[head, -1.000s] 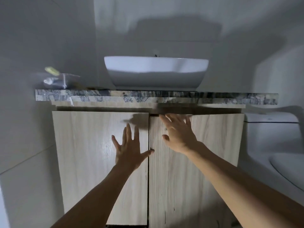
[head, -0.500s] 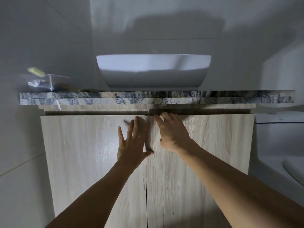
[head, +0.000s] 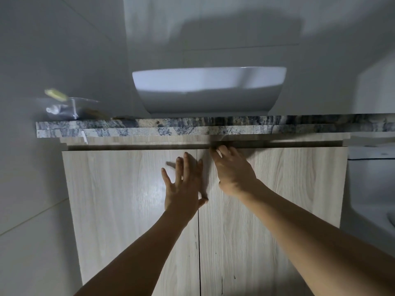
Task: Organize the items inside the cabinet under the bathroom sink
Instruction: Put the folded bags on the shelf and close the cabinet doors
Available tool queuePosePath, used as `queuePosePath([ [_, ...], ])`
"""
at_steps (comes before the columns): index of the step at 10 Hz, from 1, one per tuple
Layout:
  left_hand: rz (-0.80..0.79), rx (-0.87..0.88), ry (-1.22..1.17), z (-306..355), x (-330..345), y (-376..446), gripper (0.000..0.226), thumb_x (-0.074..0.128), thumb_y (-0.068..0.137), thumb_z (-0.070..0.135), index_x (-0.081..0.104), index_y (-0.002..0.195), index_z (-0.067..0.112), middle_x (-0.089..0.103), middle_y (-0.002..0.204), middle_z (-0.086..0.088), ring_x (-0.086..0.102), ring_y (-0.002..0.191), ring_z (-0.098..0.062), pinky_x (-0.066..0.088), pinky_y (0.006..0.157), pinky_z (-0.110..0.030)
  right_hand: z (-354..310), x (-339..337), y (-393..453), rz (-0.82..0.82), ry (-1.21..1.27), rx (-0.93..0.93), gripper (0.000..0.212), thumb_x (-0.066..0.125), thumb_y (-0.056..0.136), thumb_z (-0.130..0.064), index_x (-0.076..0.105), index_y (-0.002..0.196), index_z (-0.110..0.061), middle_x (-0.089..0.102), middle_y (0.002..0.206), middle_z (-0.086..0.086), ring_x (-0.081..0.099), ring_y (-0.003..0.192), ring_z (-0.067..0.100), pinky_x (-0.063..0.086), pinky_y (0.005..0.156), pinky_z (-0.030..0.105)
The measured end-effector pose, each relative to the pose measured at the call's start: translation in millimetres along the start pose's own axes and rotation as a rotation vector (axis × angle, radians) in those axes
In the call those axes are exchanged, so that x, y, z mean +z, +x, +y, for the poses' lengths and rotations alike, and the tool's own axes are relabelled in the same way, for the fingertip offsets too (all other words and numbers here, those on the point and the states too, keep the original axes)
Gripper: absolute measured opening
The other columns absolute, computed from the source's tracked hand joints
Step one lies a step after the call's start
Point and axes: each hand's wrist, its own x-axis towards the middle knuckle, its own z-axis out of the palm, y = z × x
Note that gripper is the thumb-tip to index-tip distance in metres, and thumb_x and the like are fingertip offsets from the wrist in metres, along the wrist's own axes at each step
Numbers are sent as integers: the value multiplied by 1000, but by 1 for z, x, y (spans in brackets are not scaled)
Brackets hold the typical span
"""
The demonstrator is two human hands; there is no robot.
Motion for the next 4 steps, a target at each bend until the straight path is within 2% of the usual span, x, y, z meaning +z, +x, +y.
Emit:
queuePosePath([
  [1,-146,48,-29,-2,-21,1,111,49,76,76,-11,151,22,-17,158,-19,0,147,-40,10,111,-68,2,-14,1,-139,97,26,85,63,78,3,20,150,-13,27,151,5,25,141,25,28,116,34],
  [2,-383,54,-129,-7,-50,-7,105,47,81,71,-14,151,22,-25,156,-14,-11,147,-35,-3,112,-64,7,-38,-1,-326,147,28,90,55,79,11,9,153,-15,9,160,5,9,148,22,17,121,37],
  [3,-529,5,-333,-11,-82,-33,95,45,86,66,-9,152,24,-23,157,-9,-9,148,-30,-5,115,-58,6,-61,-33,-277,320,68,83,53,85,7,8,152,-14,9,160,2,12,147,19,18,116,25],
  [4,-649,-18,-614,-16,-84,-130,96,36,76,81,4,152,32,-3,162,1,6,149,-16,5,119,-39,2,-97,-102,-179,710,122,61,64,89,-20,36,143,-20,39,148,-2,39,136,12,29,104,14],
])
